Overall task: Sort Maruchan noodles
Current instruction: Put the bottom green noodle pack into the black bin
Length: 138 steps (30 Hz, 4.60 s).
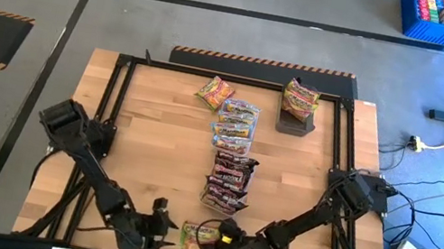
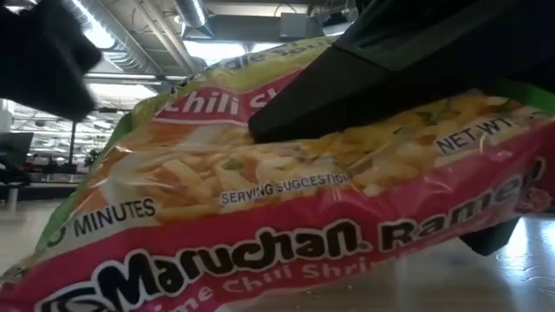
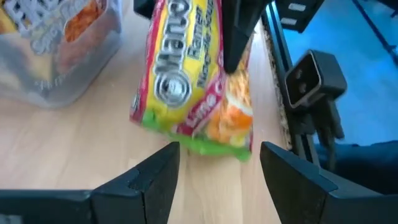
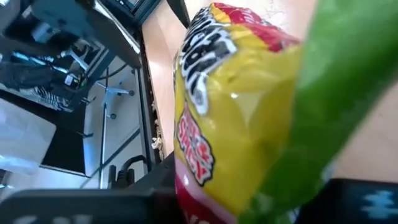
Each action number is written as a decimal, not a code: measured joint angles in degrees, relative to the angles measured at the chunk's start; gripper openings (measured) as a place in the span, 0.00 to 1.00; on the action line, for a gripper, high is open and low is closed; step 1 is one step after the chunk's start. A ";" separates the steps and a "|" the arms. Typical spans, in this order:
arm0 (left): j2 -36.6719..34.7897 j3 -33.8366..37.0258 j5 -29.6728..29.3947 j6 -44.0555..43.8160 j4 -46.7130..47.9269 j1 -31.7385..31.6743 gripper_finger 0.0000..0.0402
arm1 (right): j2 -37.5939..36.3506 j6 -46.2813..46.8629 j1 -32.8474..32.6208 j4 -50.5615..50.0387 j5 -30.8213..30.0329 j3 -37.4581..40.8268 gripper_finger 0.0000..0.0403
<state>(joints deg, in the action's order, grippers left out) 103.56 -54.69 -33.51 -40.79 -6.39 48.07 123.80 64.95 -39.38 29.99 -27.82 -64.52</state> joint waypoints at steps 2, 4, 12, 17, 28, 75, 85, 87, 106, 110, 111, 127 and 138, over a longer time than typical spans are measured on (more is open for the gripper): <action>-0.80 -0.01 0.02 -1.29 1.79 0.90 0.55 | -0.45 -1.27 0.02 -0.48 0.07 0.05 0.28; -0.94 -0.01 -0.10 -2.41 1.64 1.63 0.55 | -0.95 -2.84 0.02 -0.92 -0.11 0.12 0.28; -0.87 -0.01 -0.82 -5.36 0.34 2.34 0.55 | -2.04 -8.06 0.02 0.06 -0.93 0.14 0.23; -0.87 -0.01 1.14 -7.99 -1.00 1.13 0.59 | -2.68 -10.37 0.01 0.19 -0.16 0.14 0.26; -3.05 0.04 7.39 -5.76 -3.38 -2.52 0.64 | -12.23 -24.01 -0.02 -7.93 2.42 0.02 0.25; -32.17 20.49 1.09 25.98 -20.05 -23.05 0.64 | -30.04 -59.93 26.55 -17.10 21.39 0.03 0.26; -32.15 20.47 1.85 29.67 -23.56 -23.10 0.52 | -29.45 -62.31 27.12 -14.02 22.46 -0.06 0.26; -32.16 20.45 1.92 30.46 -23.71 -23.14 0.46 | -29.45 -62.40 27.12 -13.57 22.54 -0.04 0.26; -32.80 20.25 -2.54 32.27 -18.54 -23.72 0.32 | -35.26 -62.13 27.06 -26.60 19.35 -0.04 0.72; -32.80 20.25 -2.57 32.36 -16.82 -23.73 0.32 | -41.42 -58.38 27.06 -38.36 16.93 -0.08 0.77; -32.80 20.25 -2.45 32.38 -16.24 -23.87 0.32 | -42.45 -57.92 27.06 -39.33 16.86 -0.04 0.77; -27.25 20.27 4.68 28.13 -10.33 -29.95 0.31 | -29.55 -63.93 32.78 -48.03 25.62 -16.71 0.74; -26.97 20.32 5.82 27.40 -9.67 -30.94 0.32 | -17.60 -65.60 34.49 -60.34 31.09 -26.66 0.73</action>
<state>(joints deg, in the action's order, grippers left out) 76.60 -34.37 -27.68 -13.39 -16.06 17.12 106.19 -0.65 -4.89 -30.34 3.27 -91.18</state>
